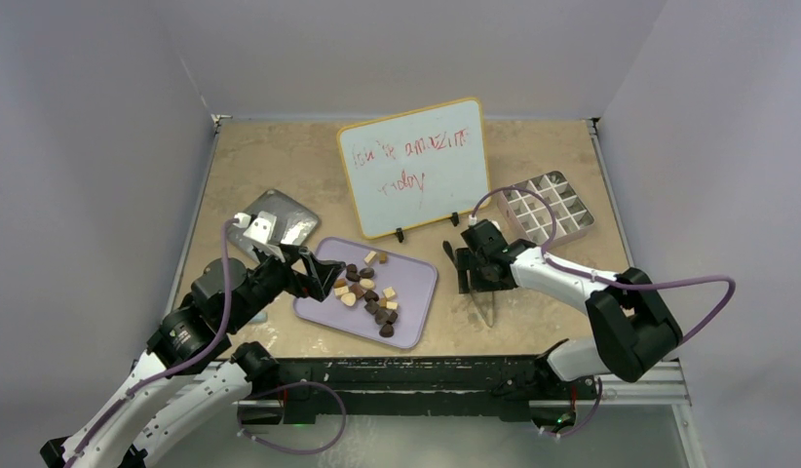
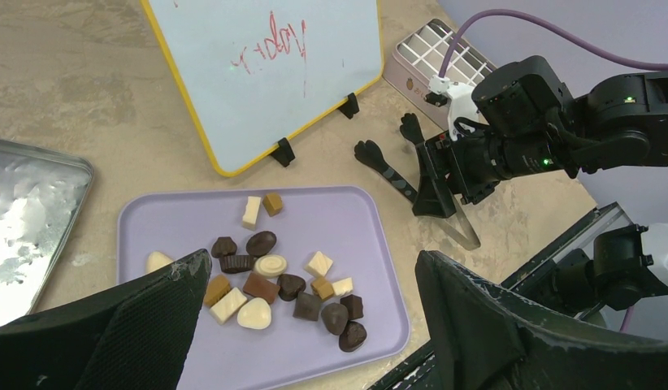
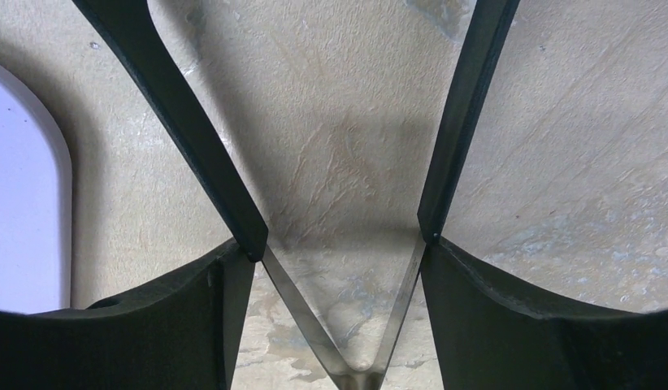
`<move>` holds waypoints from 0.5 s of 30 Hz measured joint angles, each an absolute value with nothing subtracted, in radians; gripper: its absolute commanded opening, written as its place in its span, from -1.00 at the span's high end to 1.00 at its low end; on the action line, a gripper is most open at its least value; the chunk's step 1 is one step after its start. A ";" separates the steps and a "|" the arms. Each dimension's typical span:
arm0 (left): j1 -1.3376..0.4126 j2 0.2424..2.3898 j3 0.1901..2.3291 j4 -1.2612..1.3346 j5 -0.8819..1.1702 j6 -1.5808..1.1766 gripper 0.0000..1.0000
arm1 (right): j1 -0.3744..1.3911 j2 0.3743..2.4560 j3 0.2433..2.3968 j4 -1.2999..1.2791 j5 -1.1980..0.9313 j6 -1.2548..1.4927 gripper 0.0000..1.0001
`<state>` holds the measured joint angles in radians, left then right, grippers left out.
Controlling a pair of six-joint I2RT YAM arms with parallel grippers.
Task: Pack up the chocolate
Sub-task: Pick up the clamp at the center of the board.
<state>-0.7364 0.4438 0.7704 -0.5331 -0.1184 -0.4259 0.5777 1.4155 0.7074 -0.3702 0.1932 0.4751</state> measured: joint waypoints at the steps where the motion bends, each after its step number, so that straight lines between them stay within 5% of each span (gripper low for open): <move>1: -0.736 0.444 0.770 -0.533 -0.118 -0.426 -0.90 | 0.578 1.416 0.707 -0.368 0.195 0.477 -0.45; 15: -0.736 0.444 0.770 -0.533 -0.118 -0.426 -0.88 | 0.586 1.418 0.707 -0.360 0.219 0.506 -0.40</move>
<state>-0.7364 0.4442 0.7704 -0.5335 -0.1184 -0.4263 0.5861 1.4181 0.7074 -0.3595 0.2188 0.5064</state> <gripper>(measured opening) 0.944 0.691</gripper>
